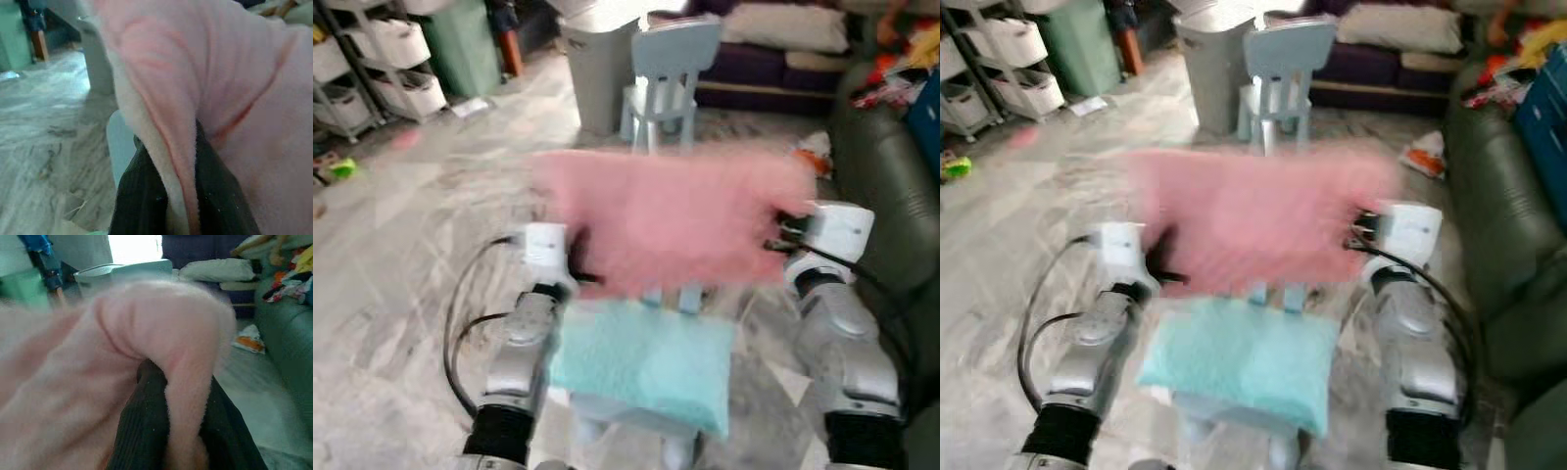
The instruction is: Move the pillow to the sofa
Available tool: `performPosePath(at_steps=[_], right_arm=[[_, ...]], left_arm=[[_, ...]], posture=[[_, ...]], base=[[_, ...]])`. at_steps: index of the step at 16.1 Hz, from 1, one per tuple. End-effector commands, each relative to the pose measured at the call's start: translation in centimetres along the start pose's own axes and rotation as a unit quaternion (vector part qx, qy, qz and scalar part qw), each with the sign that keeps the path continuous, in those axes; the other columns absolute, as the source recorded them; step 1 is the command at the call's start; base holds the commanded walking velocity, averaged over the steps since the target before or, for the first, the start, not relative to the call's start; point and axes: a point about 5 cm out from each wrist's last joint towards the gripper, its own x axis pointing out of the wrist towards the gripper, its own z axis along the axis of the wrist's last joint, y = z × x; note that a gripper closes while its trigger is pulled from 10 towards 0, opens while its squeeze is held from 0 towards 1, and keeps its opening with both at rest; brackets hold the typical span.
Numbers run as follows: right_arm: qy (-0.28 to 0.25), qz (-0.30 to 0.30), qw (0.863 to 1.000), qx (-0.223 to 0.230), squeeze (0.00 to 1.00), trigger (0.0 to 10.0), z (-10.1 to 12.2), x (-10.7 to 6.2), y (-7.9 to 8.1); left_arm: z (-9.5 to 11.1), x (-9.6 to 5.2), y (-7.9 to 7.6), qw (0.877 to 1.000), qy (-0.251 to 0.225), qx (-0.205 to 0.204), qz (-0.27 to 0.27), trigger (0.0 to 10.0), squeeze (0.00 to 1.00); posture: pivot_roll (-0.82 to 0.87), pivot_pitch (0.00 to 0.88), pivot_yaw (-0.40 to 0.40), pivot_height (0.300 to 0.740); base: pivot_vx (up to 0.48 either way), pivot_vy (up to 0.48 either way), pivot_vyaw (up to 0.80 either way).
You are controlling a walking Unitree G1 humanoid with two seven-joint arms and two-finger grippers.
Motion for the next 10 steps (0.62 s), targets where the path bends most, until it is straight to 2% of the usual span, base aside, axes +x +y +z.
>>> performPosePath(at_steps=[1, 4, 8, 10], right_arm=[[-0.029, 0.042, 0.999, 0.007, 0.0, 10.0, 1.49, 0.49, 2.44], [-0.029, 0.043, 0.999, 0.005, 0.0, 10.0, 1.61, 0.47, 2.47], [-0.021, 0.046, 0.999, 0.005, 0.0, 10.0, 1.44, 0.31, 2.43], [-0.014, 0.048, 0.999, 0.007, 0.0, 10.0, 1.28, 0.26, 2.39]], left_arm=[[0.04, -0.95, 3.29, 0.999, 0.004, 0.003, 0.047, 10.0, 0.0], [0.19, -0.92, 2.77, 0.999, 0.009, -0.024, 0.021, 10.0, 0.0], [0.12, -1.19, 2.74, 0.999, 0.016, -0.038, 0.012, 10.0, 0.0], [0.03, -1.24, 2.95, 0.998, 0.022, -0.05, 0.027, 10.0, 0.0]], posture=[[-0.14, 0.0, 0.034, 0.74], [-0.14, 0.0, 0.031, 0.74], [-0.14, 0.0, 0.026, 0.74], [-0.13, 0.0, 0.023, 0.74]], base=[[0.0, 0.0, 0.0], [0.0, 0.0, 0.0], [0.0, 0.0, 0.0], [0.0, 0.0, 0.0]])
